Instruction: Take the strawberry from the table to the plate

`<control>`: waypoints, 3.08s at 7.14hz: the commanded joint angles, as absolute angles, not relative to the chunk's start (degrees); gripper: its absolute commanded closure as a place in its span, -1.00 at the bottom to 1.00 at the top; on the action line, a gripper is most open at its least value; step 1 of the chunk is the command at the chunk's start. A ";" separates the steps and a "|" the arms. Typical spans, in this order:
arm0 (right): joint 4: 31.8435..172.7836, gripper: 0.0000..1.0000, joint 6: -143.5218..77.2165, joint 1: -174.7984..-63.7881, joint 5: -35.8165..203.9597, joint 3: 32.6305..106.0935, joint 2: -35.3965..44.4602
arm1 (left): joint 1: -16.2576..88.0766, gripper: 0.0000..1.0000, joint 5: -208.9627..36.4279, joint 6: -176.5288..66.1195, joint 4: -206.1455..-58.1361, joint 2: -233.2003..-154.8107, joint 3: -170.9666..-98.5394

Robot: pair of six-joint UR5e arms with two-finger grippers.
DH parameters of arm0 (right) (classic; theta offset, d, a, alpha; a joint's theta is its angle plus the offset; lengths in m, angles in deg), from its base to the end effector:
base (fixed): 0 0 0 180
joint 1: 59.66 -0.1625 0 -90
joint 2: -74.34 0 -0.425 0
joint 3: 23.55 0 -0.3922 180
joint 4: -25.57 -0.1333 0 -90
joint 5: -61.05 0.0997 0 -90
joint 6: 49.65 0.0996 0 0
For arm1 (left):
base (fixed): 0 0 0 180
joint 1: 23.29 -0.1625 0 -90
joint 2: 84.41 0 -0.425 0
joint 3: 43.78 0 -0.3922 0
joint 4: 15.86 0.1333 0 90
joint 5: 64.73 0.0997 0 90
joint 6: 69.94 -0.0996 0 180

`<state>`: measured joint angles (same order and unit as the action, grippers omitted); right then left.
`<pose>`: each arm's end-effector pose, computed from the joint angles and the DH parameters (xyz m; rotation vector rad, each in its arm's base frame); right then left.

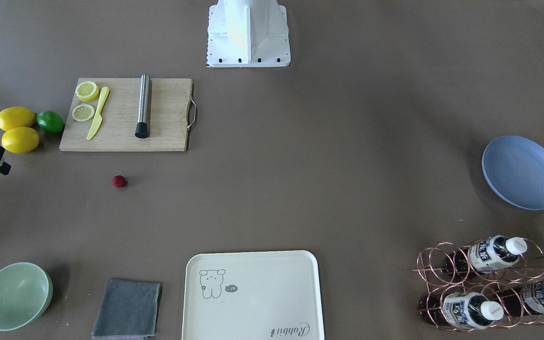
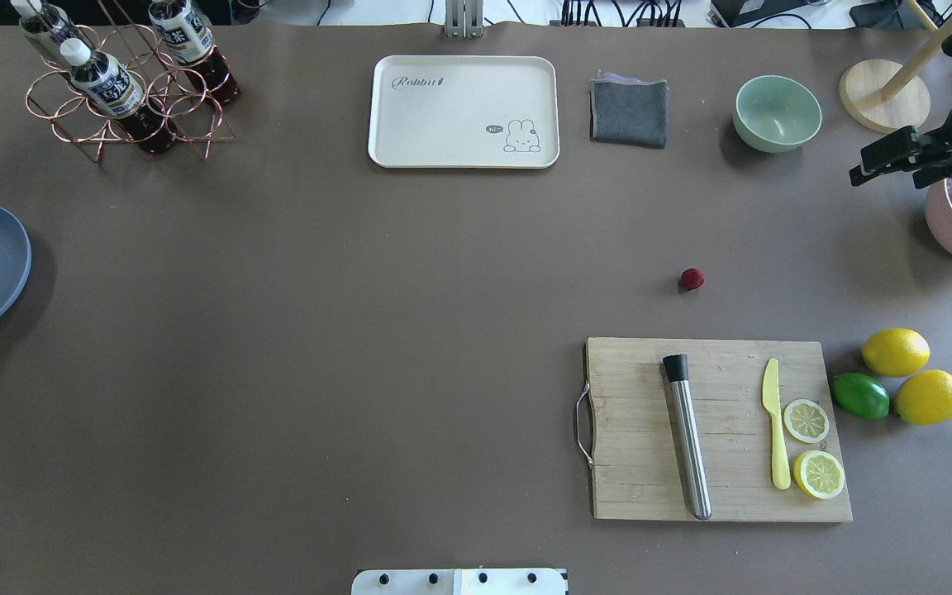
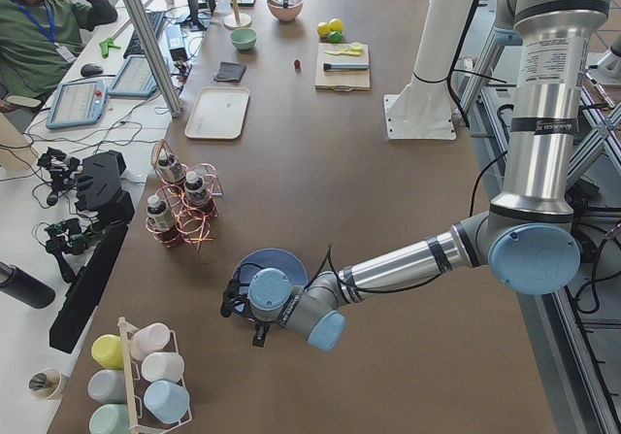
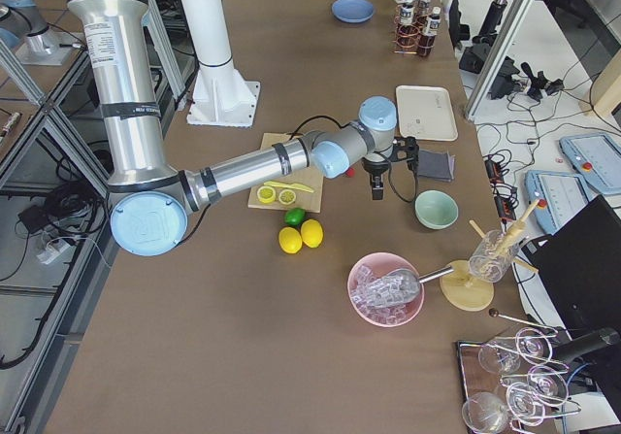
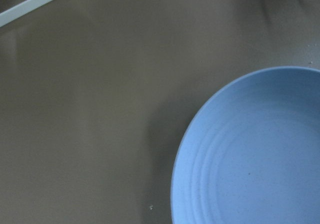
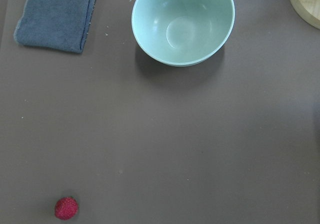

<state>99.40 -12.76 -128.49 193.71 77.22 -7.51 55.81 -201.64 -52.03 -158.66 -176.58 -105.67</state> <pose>-0.1390 -0.5413 0.4587 0.1601 -0.9112 0.0266 0.0329 -0.4911 0.7744 0.2281 0.8868 0.0782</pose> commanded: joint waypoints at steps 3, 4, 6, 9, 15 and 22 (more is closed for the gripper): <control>99.39 -1.00 -12.48 -128.13 193.06 77.09 -7.66 | 53.44 -0.96 -201.58 -52.09 -158.42 -176.61 -104.43; 99.39 -1.00 -12.48 -128.13 193.06 77.18 -7.66 | 53.44 -0.96 -201.58 -52.09 -158.42 -176.52 -103.65; 99.31 -1.00 -12.56 -128.13 193.06 77.26 -7.58 | 53.27 -0.86 -201.67 -52.09 -158.42 -176.61 -102.85; 99.31 -1.00 -12.48 -128.13 193.06 77.96 -7.75 | 53.00 1.00 -201.75 -52.01 -158.42 -176.43 -102.67; 99.31 -1.00 -12.56 -128.22 192.97 78.50 -8.89 | 58.18 1.00 -218.31 -49.64 -140.35 -181.34 -113.37; 99.39 -1.00 -4.59 -123.14 189.99 78.06 -7.05 | 36.35 1.00 -205.13 -8.38 -140.22 -181.68 -144.40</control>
<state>99.40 -7.67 -125.16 190.25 77.97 -7.72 42.16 -209.43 -16.33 -139.60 -179.60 -141.32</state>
